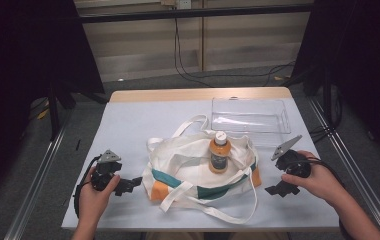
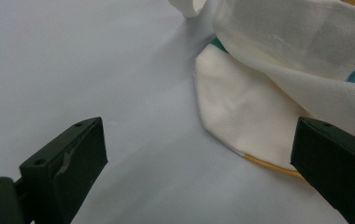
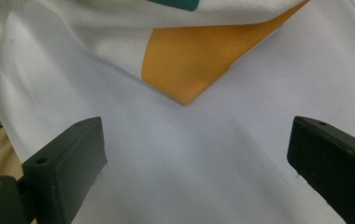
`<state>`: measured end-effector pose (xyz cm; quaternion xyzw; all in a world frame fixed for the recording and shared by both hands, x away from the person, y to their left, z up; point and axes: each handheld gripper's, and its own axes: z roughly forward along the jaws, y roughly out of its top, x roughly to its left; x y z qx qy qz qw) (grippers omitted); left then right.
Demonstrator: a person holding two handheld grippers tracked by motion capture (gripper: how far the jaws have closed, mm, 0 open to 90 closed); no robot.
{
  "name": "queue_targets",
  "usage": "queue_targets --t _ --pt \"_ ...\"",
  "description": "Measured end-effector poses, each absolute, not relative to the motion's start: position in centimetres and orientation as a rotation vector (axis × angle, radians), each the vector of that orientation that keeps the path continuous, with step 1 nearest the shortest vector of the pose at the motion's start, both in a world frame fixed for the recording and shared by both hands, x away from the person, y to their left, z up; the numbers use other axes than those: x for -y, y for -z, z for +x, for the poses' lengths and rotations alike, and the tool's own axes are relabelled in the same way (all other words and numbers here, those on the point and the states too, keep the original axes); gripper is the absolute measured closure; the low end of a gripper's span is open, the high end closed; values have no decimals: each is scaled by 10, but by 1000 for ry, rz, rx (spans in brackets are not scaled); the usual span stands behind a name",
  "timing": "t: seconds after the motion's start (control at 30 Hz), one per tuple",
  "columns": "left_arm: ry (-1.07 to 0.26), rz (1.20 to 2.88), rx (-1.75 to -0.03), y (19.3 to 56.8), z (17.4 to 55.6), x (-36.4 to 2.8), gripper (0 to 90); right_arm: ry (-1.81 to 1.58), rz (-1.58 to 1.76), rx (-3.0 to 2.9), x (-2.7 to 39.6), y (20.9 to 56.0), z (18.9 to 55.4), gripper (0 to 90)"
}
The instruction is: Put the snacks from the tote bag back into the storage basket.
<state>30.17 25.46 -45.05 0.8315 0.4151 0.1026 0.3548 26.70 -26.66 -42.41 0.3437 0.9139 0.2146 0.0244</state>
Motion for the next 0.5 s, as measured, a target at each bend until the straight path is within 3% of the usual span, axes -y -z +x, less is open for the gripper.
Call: queue_targets --t 0.5 --pt "-262 2153 -1080 452 303 -257 36 -617 1025 -2868 261 409 273 47"
